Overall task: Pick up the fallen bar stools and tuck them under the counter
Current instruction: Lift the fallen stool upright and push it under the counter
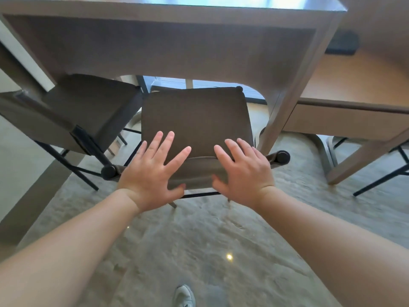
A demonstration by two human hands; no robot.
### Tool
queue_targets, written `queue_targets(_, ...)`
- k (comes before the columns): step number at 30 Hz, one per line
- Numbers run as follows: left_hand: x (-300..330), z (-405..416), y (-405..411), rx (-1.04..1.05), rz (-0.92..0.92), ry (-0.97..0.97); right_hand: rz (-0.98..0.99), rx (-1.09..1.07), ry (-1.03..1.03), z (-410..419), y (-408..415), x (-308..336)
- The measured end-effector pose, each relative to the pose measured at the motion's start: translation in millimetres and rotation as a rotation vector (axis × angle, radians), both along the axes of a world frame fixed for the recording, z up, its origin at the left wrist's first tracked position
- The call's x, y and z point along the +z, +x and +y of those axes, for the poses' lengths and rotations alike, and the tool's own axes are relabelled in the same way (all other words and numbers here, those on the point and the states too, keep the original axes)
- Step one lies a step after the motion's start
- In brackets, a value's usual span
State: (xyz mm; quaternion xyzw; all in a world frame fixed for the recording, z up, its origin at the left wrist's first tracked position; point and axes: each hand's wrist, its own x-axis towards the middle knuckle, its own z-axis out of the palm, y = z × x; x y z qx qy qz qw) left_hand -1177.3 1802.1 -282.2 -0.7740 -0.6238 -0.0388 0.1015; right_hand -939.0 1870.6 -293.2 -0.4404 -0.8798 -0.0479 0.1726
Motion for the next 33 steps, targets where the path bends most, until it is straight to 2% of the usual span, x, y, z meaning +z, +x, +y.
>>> queue_targets(14, 21, 122, -53, -0.026, 0.026, -0.109, -0.108, -0.016, -0.03, 122, -46, 24)
queue_targets(23, 27, 164, -70, -0.023, 0.027, -0.151, -0.201, -0.002, -0.104, 165, -63, 35)
queue_targets(33, 36, 195, -81, 0.079, -0.066, -0.265, -0.226, 0.064, -0.19, 199, -73, 41)
